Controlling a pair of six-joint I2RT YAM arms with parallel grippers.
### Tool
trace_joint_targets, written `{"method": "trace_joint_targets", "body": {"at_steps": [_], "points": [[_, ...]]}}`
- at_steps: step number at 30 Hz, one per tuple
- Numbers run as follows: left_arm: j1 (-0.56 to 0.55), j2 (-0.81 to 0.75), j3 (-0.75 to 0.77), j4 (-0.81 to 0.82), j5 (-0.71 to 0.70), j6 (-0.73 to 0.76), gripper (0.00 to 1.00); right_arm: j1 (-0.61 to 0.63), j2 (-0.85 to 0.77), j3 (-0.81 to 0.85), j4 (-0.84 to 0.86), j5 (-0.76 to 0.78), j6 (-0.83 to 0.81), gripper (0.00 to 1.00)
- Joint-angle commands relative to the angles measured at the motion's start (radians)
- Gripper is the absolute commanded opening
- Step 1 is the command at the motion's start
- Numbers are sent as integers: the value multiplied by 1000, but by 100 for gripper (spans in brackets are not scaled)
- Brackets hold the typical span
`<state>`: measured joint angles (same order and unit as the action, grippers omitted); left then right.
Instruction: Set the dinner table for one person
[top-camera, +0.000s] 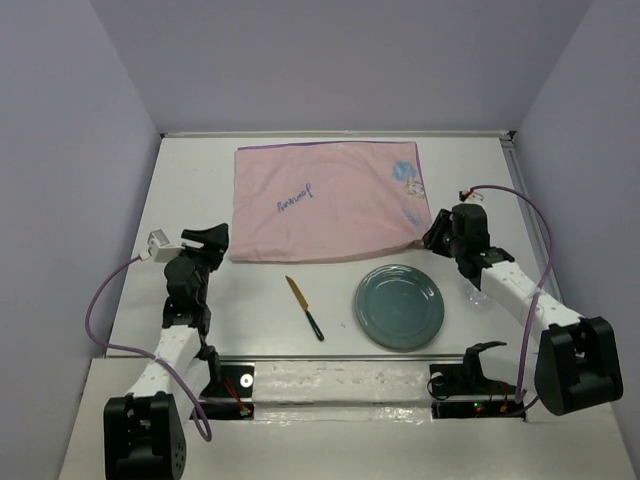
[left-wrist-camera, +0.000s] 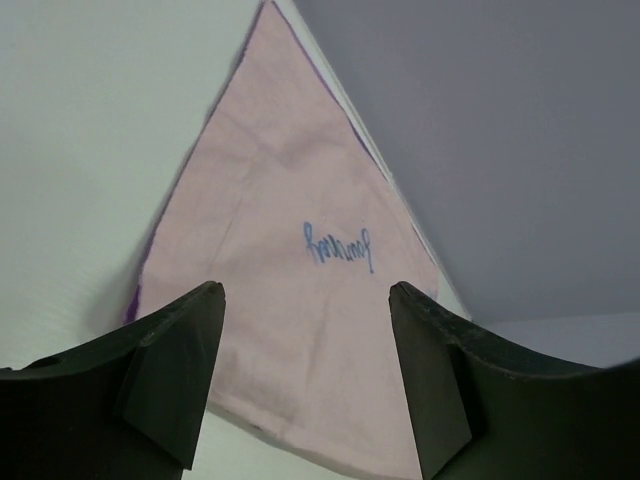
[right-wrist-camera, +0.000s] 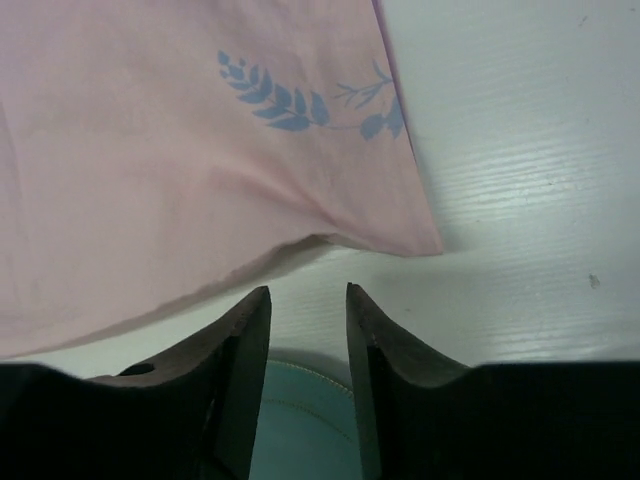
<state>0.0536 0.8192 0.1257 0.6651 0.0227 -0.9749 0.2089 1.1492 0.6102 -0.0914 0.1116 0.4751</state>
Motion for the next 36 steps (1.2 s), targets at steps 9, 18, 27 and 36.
{"method": "trace_joint_targets", "body": {"at_steps": [9, 18, 27, 36], "points": [[-215, 237, 150, -7, -73, 90, 74, -8, 296, 186, 78, -36, 3, 33], [-150, 452, 151, 39, -29, 61, 72, -8, 360, 42, 197, -144, 160, 12], [-61, 336, 80, 2, -52, 73, 72, -8, 212, 25, 177, -64, 123, 11], [-161, 141, 104, -126, -128, 142, 70, 125, 223, 123, 95, -53, 14, 47]]}}
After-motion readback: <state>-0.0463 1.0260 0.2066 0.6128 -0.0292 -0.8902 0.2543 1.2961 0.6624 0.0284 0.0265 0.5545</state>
